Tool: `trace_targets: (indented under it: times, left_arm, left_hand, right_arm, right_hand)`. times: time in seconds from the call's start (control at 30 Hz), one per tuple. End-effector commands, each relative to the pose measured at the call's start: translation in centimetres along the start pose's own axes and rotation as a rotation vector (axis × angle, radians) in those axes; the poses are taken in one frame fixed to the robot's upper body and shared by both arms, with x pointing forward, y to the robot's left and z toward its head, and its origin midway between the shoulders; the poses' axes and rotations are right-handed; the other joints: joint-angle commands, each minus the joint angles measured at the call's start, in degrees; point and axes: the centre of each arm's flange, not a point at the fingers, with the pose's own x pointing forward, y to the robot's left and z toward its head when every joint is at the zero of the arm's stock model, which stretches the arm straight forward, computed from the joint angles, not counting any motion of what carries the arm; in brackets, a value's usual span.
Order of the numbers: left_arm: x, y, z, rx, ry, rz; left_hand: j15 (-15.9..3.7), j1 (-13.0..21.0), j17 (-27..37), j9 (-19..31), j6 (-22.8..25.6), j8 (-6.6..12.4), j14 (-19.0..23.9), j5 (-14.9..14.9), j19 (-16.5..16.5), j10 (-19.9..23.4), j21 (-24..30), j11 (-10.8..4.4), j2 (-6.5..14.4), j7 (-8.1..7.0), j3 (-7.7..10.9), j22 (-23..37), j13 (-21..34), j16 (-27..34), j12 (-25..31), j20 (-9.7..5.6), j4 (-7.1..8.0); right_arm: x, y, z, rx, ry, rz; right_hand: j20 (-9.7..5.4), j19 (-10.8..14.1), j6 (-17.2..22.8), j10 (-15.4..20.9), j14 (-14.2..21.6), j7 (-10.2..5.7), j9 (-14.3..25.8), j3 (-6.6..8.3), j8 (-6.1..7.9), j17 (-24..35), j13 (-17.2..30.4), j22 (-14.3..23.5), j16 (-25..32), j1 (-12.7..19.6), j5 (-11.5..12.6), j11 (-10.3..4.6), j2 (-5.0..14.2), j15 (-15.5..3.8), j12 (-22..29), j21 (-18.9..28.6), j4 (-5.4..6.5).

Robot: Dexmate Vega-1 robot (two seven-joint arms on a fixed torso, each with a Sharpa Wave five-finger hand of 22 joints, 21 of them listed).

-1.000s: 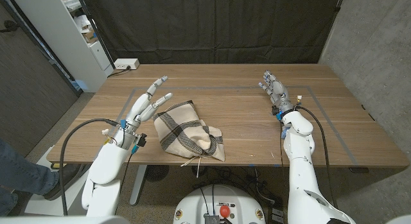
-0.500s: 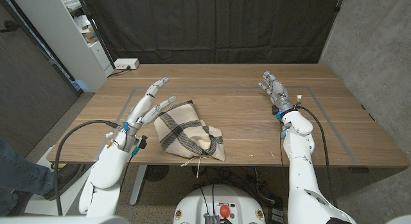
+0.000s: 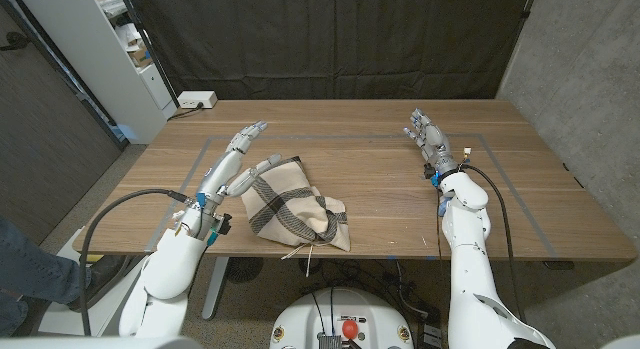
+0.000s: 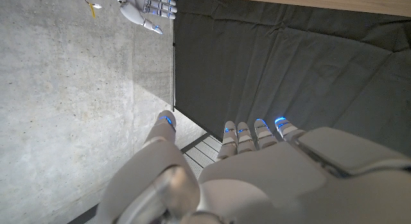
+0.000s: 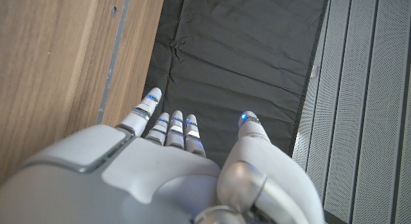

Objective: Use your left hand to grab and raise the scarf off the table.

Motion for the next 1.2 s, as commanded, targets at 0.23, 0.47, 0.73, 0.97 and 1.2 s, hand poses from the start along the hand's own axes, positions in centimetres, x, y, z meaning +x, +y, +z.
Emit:
trace_targets:
  times: [0.23,0.47,0.73,0.97,1.2]
  left_arm:
    - [-0.38,-0.47,1.71,0.124,0.033,0.005]
    - [-0.50,-0.56,1.94,0.162,0.049,0.006]
    - [-0.42,-0.64,2.23,0.216,0.076,-0.004]
    - [-0.35,-0.55,2.18,0.235,0.080,-0.002]
    - [-0.32,-0.57,2.15,0.265,0.084,-0.021]
  left_hand:
    - [0.92,1.9,0.3,0.3,1.0,0.29,1.4,0.7,1.3,0.6,0.9,-0.12,-1.0,-0.25,0.11,0.3,0.4,0.5,0.1,3.18,-0.43]
    - [1.33,2.9,0.4,0.4,3.2,0.91,2.2,0.9,2.0,1.3,1.0,-0.66,-1.9,-2.26,0.03,0.4,0.5,0.7,0.4,4.23,-0.43]
    - [1.72,4.3,0.5,0.4,6.2,1.45,5.2,1.3,3.2,4.7,1.3,-1.58,-3.4,-2.31,-0.28,0.6,0.6,1.4,1.6,5.38,-0.30]
    - [1.66,5.4,0.6,0.5,8.5,1.81,6.7,1.6,3.9,6.2,1.4,-2.19,-4.8,-4.69,-0.66,0.7,0.7,1.5,2.0,5.49,-0.29]
    - [1.81,5.9,0.6,0.5,7.5,1.14,7.1,1.9,4.9,6.2,1.7,-1.78,-6.0,-5.97,-1.07,0.8,0.7,1.4,1.8,5.51,-0.27]
  right_arm:
    - [-0.32,-0.69,0.18,0.013,-0.006,-0.006]
    - [-0.36,-0.82,0.13,0.008,-0.007,0.000]
    - [-0.27,-0.77,0.16,0.008,-0.005,0.000]
    - [-0.24,-0.66,0.14,0.007,-0.004,0.000]
    - [-0.31,-0.61,0.04,0.010,0.000,-0.006]
  right_hand:
    - [0.14,0.0,0.2,0.2,0.0,-0.45,0.3,-0.04,0.48,0.1,0.1,0.2,-0.2,0.5,0.3,-0.28,0.31,0.07,0.3,0.4,-0.25]
    - [0.24,-0.1,0.3,0.2,0.0,-0.54,0.3,-0.05,0.49,0.1,0.1,0.2,-0.2,0.5,0.3,-0.32,0.36,0.12,0.3,0.3,-0.25]
    - [0.29,-0.1,0.3,0.2,-0.1,-0.50,0.3,-0.09,0.49,0.2,0.1,0.2,-0.3,0.4,0.3,-0.42,0.42,0.19,0.3,0.3,-0.21]
    - [0.39,-0.2,0.3,0.2,-0.1,-0.53,0.3,-0.13,0.49,0.2,0.2,0.2,-0.2,0.4,0.3,-0.49,0.41,0.23,0.2,0.3,-0.25]
    - [0.43,-0.2,0.3,0.2,-0.1,-0.56,0.3,-0.15,0.47,0.2,0.2,0.2,-0.3,0.4,0.3,-0.26,0.39,0.27,0.3,0.3,-0.26]
